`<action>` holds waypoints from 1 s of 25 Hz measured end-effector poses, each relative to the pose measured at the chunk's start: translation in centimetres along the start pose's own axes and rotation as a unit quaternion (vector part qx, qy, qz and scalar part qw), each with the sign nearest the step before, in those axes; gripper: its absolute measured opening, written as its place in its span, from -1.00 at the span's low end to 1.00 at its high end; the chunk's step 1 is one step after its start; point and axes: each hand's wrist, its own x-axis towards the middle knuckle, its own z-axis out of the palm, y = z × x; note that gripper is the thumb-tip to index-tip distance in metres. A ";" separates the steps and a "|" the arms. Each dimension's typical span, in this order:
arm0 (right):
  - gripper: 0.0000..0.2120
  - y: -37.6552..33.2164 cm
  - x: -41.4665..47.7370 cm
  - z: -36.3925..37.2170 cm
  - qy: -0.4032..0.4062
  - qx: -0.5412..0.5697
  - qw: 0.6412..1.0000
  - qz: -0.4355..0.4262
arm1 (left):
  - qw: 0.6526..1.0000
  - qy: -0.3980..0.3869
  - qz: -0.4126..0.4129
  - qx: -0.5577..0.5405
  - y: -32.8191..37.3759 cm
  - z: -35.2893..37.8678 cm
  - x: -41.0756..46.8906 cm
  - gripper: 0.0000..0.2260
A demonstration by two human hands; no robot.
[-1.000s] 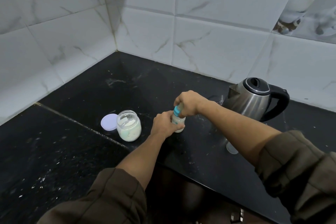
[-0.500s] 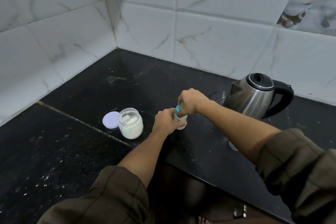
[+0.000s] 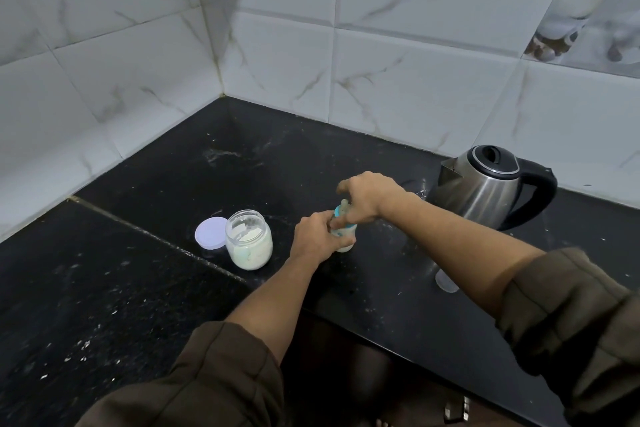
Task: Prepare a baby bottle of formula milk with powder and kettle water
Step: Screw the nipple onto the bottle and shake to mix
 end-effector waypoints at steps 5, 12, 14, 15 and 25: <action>-0.56 0.5 -0.1 0.1 -0.005 0.002 0.998 -0.056 | 1.000 -0.001 -0.005 -0.002 0.2 -0.1 0.0 -0.57; -0.58 1.1 -0.2 -0.3 0.005 0.037 0.998 -0.041 | 1.000 0.002 -0.005 -0.005 0.1 0.1 0.1 -0.57; -0.57 1.0 -0.3 0.1 0.004 0.023 0.999 -0.045 | 1.000 0.002 -0.004 -0.004 0.1 0.0 0.1 -0.58; -0.56 0.9 -0.3 0.2 0.007 0.019 0.999 -0.048 | 1.000 0.002 -0.004 -0.003 0.2 0.0 0.1 -0.57; -0.51 0.2 -0.2 0.9 0.037 0.025 0.999 0.017 | 1.000 0.008 -0.007 0.001 0.1 0.0 -0.1 -0.55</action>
